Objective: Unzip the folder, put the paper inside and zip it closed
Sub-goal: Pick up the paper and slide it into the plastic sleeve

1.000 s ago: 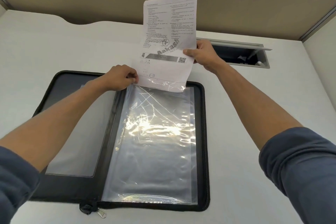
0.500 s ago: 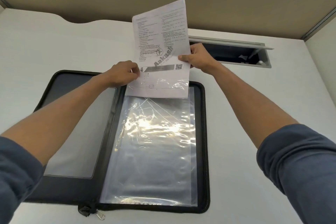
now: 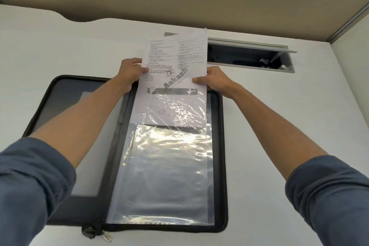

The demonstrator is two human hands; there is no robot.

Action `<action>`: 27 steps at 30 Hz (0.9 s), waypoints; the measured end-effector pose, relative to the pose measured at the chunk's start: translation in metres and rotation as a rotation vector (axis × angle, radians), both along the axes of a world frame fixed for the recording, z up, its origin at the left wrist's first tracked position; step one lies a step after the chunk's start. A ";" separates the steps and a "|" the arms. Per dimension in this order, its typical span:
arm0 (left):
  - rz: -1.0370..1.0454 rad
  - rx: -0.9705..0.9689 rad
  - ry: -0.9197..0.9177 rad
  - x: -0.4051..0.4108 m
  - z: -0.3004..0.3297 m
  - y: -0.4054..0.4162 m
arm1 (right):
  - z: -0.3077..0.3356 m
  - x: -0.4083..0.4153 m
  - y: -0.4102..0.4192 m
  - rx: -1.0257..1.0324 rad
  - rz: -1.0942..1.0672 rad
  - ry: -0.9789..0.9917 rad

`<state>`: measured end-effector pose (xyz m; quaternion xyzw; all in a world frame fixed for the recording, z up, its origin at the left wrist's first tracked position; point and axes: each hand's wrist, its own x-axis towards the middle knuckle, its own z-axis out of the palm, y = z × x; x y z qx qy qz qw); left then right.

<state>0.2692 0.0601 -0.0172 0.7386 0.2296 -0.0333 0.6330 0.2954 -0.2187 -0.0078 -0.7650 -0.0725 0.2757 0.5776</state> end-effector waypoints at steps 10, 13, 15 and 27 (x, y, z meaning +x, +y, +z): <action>0.005 0.101 -0.081 -0.018 -0.007 -0.001 | -0.006 -0.011 -0.006 -0.078 -0.192 -0.062; -0.012 0.104 -0.041 -0.019 -0.008 0.000 | -0.003 -0.017 -0.012 -0.092 -0.115 -0.080; -0.024 0.069 -0.010 -0.015 -0.006 0.000 | -0.003 -0.021 -0.015 -0.095 -0.052 -0.076; -0.029 0.044 -0.035 0.013 0.005 -0.006 | -0.007 -0.010 -0.007 -0.118 -0.196 -0.117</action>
